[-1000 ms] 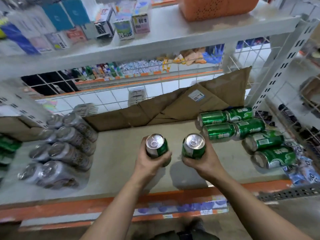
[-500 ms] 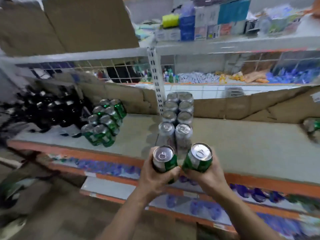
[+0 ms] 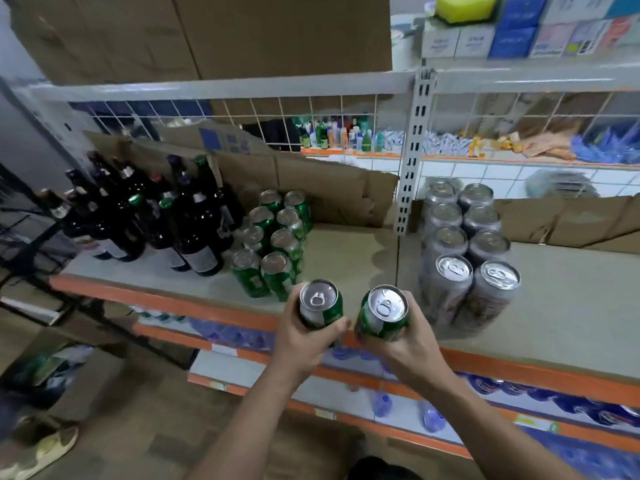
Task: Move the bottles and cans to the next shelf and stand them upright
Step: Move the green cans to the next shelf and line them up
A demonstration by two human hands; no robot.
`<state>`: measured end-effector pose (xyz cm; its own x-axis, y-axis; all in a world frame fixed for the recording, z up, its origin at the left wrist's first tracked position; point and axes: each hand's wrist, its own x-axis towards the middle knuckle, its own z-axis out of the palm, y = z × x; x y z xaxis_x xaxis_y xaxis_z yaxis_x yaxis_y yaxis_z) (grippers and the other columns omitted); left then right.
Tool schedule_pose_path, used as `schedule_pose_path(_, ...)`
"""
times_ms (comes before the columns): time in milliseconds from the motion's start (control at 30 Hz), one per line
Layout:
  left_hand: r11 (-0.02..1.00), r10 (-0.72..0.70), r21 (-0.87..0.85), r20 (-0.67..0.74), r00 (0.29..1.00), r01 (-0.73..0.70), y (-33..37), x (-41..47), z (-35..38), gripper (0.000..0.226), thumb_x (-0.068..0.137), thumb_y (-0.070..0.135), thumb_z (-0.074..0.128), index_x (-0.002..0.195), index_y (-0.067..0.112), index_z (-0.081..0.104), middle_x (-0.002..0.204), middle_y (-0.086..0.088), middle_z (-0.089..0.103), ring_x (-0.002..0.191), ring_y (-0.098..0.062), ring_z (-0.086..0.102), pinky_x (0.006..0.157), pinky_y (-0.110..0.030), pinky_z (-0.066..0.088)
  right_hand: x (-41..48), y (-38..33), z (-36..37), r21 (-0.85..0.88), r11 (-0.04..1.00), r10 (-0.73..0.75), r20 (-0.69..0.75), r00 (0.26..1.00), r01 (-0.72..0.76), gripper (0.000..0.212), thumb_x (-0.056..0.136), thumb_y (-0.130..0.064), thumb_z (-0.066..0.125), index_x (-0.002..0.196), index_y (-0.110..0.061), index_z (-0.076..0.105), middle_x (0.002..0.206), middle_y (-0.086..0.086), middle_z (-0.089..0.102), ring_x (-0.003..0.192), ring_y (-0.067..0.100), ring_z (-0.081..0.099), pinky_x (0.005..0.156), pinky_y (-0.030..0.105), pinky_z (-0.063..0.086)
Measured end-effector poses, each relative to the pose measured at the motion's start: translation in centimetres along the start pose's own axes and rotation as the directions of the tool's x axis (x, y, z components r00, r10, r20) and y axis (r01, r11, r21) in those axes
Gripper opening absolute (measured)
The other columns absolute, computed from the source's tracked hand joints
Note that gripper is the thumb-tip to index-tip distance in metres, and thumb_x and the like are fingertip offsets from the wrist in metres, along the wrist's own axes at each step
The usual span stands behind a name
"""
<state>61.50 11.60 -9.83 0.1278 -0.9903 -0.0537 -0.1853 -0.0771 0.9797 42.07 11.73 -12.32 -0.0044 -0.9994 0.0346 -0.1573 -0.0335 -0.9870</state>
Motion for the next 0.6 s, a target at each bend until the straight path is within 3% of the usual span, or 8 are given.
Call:
schedule_pose_path(100, 0.998, -0.064, -0.003, 0.028, 0.998, 0.064, -0.6, 5.6, 1.7, 0.058, 0.069, 0.002, 0.091, 0.113, 0.022, 0.059, 0.102, -0.006, 0.071, 0.090, -0.014, 0.068, 0.081, -0.030, 0.059, 4.7, 1.3, 1.5, -0.017, 0.998, 0.050, -0.119, 0.992, -0.052, 0.055, 0.067, -0.007, 0.094, 0.108, -0.023, 0.061, 0.096, -0.004, 0.074, 0.085, 0.003, 0.069, 0.075, 0.018, 0.053)
schedule_pose_path(200, 0.995, -0.094, -0.013, 0.024, 0.995, 0.094, -1.8, 10.6, 3.0, 0.064, 0.055, 0.018, 0.092, 0.110, 0.029, 0.062, 0.103, 0.000, 0.075, 0.094, -0.012, 0.072, 0.091, -0.040, 0.057, 8.6, 3.1, 2.5, -0.035, 0.991, 0.124, -0.178, 0.976, -0.133, 0.044, 0.065, -0.020, 0.093, 0.101, -0.027, 0.067, 0.093, -0.009, 0.075, 0.088, 0.003, 0.070, 0.080, 0.021, 0.055)
schedule_pose_path(267, 0.992, -0.125, -0.007, 0.037, 0.991, 0.125, -2.1, 13.0, 3.7, 0.070, 0.055, 0.019, 0.090, 0.118, 0.026, 0.059, 0.108, -0.001, 0.074, 0.099, -0.014, 0.071, 0.093, -0.043, 0.057, 10.5, 3.9, 3.1, -0.055, 0.980, 0.175, -0.196, 0.965, -0.189, 0.055, 0.065, -0.038, 0.089, 0.114, -0.027, 0.068, 0.105, -0.009, 0.074, 0.100, 0.007, 0.069, 0.086, 0.025, 0.055)
schedule_pose_path(333, 0.991, -0.131, 0.020, 0.067, 0.989, 0.130, -2.9, 14.9, 4.2, 0.068, 0.059, 0.015, 0.092, 0.118, 0.026, 0.059, 0.109, 0.001, 0.072, 0.100, -0.014, 0.070, 0.088, -0.039, 0.058, 12.1, 4.5, 3.4, -0.015, 0.982, 0.181, -0.238, 0.954, -0.190, 0.051, 0.069, -0.030, 0.091, 0.114, -0.030, 0.066, 0.108, -0.013, 0.071, 0.103, 0.003, 0.067, 0.087, 0.022, 0.052)
schedule_pose_path(433, 0.990, -0.140, 0.032, 0.108, 0.984, 0.137, -3.8, 16.5, 4.5, 0.062, 0.069, 0.000, 0.088, 0.117, 0.024, 0.058, 0.110, 0.001, 0.070, 0.101, -0.011, 0.069, 0.079, -0.021, 0.055, 13.9, 4.9, 3.7, -0.004, 0.982, 0.179, -0.330, 0.927, -0.191, 0.052, 0.063, -0.022, 0.093, 0.107, -0.024, 0.066, 0.104, -0.009, 0.073, 0.100, 0.007, 0.070, 0.089, 0.035, 0.058)
schedule_pose_path(533, 0.992, -0.127, 0.029, 0.154, 0.980, 0.124, -4.5, 17.4, 4.7, 0.071, 0.070, -0.001, 0.089, 0.128, 0.022, 0.054, 0.120, 0.000, 0.067, 0.110, -0.011, 0.066, 0.084, -0.017, 0.055, 14.7, 5.6, 3.7, -0.005, 0.987, 0.149, -0.354, 0.923, -0.162, 0.060, 0.065, -0.029, 0.089, 0.117, -0.012, 0.063, 0.109, -0.003, 0.072, 0.104, 0.008, 0.069, 0.092, 0.031, 0.056)
schedule_pose_path(600, 0.991, -0.132, 0.052, 0.153, 0.979, 0.126, -5.1, 16.9, 4.7, 0.082, 0.069, 0.003, 0.090, 0.134, 0.030, 0.049, 0.126, 0.005, 0.063, 0.114, -0.007, 0.063, 0.091, -0.020, 0.054, 14.6, 5.9, 3.8, -0.044, 0.983, 0.149, -0.372, 0.916, -0.178, 0.060, 0.066, -0.030, 0.089, 0.114, -0.008, 0.062, 0.106, 0.001, 0.071, 0.102, 0.015, 0.069, 0.089, 0.040, 0.058)
